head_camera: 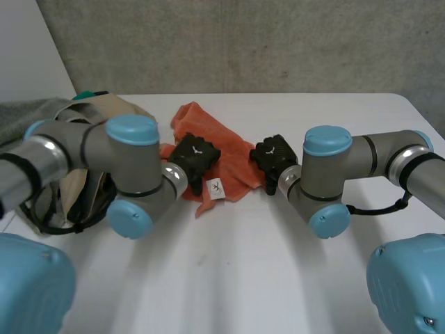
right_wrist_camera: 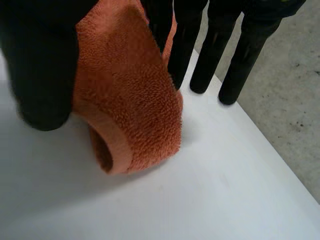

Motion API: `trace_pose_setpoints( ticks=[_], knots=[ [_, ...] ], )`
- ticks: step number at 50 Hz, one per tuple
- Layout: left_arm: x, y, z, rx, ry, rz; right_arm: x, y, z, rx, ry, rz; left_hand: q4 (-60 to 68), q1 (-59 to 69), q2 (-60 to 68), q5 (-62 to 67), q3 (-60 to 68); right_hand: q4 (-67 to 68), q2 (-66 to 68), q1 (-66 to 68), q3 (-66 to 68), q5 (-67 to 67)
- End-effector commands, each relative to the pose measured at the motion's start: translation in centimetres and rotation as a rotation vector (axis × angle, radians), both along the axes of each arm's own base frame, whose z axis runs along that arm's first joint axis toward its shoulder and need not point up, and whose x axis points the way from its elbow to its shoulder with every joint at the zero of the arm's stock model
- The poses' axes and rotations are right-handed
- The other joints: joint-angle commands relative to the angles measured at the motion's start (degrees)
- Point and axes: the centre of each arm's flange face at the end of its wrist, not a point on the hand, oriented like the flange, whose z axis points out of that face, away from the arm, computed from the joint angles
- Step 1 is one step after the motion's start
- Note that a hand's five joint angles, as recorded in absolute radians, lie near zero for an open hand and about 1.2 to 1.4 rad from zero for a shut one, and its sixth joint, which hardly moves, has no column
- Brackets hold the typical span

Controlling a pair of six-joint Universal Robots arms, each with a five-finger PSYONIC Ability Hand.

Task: Fold the laundry.

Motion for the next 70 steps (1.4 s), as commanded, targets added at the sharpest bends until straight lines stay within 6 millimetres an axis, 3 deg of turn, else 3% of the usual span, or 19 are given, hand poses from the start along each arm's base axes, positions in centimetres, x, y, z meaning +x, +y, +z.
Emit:
trace_pose_setpoints(
  ticks=[1, 7, 11, 12, 16, 23, 27, 32, 34, 42, 45, 46, 48, 50, 54, 58, 62, 67, 70],
  knots=[
    [-0.4, -0.2, -0.1, -0.012, -0.12, 0.022, -0.7, -0.1, 1.9, -0.02, -0.044, -0.02, 38.41, 35.1, 38.5, 38.78, 38.72, 33.93, 33.26, 33.68, 33.81, 42.95],
    [0.0, 0.5, 4.7, -0.044, -0.078, 0.071, -2.1, -0.2, 5.6, -0.045, -0.104, -0.064, 38.41, 35.1, 38.5, 38.78, 38.72, 33.93, 33.26, 33.68, 33.81, 42.95],
    [1.4, 1.1, 10.9, -0.098, 0.063, 0.124, -3.9, -0.3, 9.7, -0.085, -0.154, -0.129, 38.41, 35.1, 38.5, 38.78, 38.72, 33.93, 33.26, 33.68, 33.81, 42.95],
    [2.2, 1.5, 13.5, -0.12, 0.129, 0.142, -4.7, -0.3, 11.4, -0.102, -0.172, -0.149, 38.41, 35.1, 38.5, 38.78, 38.72, 33.93, 33.26, 33.68, 33.81, 42.95],
    [4.3, 3.2, 18.9, -0.159, 0.271, 0.175, -6.9, 0.2, 15.8, -0.142, -0.205, -0.188, 38.41, 35.1, 38.5, 38.78, 38.72, 33.93, 33.26, 33.68, 33.81, 42.95],
    [8.1, 6.1, 23.5, -0.162, 0.431, 0.201, -10.2, 2.2, 22.1, -0.182, -0.204, -0.221, 38.41, 35.1, 38.5, 38.78, 38.72, 33.93, 33.26, 33.68, 33.81, 42.95],
    [9.7, 5.7, 23.6, -0.139, 0.501, 0.238, -11.7, 3.3, 25.1, -0.264, -0.145, -0.189, 38.41, 35.1, 38.5, 38.78, 38.72, 33.93, 33.26, 33.68, 33.81, 42.95],
    [9.8, 4.2, 20.9, -0.057, 0.513, 0.257, -11.1, 3.7, 24.7, -0.297, -0.07, -0.088, 38.41, 35.1, 38.5, 38.78, 38.72, 33.93, 33.26, 33.68, 33.81, 42.95],
    [9.4, 3.5, 19.3, -0.016, 0.499, 0.259, -10.3, 3.8, 23.4, -0.272, -0.05, -0.041, 38.41, 35.1, 38.5, 38.78, 38.72, 33.93, 33.26, 33.68, 33.81, 42.95],
    [9.3, -0.8, 11.2, 0.143, 0.377, 0.411, -7.0, 3.9, 13.8, -0.06, 0.04, 0.114, 38.41, 35.1, 38.5, 38.78, 38.72, 33.93, 33.26, 33.68, 33.81, 42.95],
    [10.4, -1.9, 8.5, 0.201, 0.31, 0.524, -6.8, 3.8, 10.8, 0.02, 0.06, 0.119, 38.41, 35.1, 38.5, 38.78, 38.72, 8.28, 7.6, 8.02, 8.15, 17.3],
    [10.7, -1.9, 7.8, 0.221, 0.28, 0.556, -6.8, 3.9, 9.9, 0.05, 0.06, 0.117, 38.41, 35.1, 38.5, 38.78, 38.72, -13.47, -14.15, -13.72, -13.6, -4.45],
    [10.7, -1.6, 7.7, 0.238, 0.266, 0.56, -7.0, 3.9, 9.7, 0.067, 0.049, 0.102, 33.93, 30.62, 34.02, 34.3, 34.24, -28.77, -29.45, -29.02, -28.89, -19.75],
    [10.4, -0.9, 7.8, 0.262, 0.255, 0.532, -7.3, 4.0, 10.2, 0.086, 0.015, 0.071, 9.49, 6.18, 9.58, 9.86, 9.8, -33.52, -34.2, -33.77, -33.64, -24.5],
    [10.1, 0.4, 8.5, 0.27, 0.244, 0.473, -8.3, 3.8, 13.1, 0.098, -0.099, -0.019, -14.5, -17.81, -14.41, -14.13, -14.19, -35.89, -36.57, -36.14, -36.01, -26.87],
    [10.3, 1.7, 10.2, 0.209, 0.233, 0.43, -10.4, 4.1, 16.2, 0.13, -0.193, -0.147, -19.92, -23.23, -19.83, -19.55, -19.61, -36.07, -36.74, -36.32, -36.19, -27.05],
    [9.8, 3.0, 11.6, 0.114, 0.207, 0.365, -12.1, 4.4, 17.2, 0.181, -0.177, -0.237, -23.96, -27.27, -23.87, -23.59, -23.66, -36.07, -36.74, -36.32, -36.19, -27.05],
    [8.7, 3.4, 11.1, 0.001, 0.129, 0.278, -13.2, 4.2, 16.6, 0.23, -0.097, -0.276, -26.16, -29.47, -26.07, -25.79, -25.86, -36.07, -36.74, -36.32, -36.19, -27.05],
    [8.2, 3.0, 9.5, -0.038, 0.023, 0.243, -13.5, 3.1, 15.1, 0.211, -0.005, -0.261, -25.16, -28.47, -25.07, -24.79, -24.85, -34.22, -34.9, -34.47, -34.34, -25.2]
  ],
)
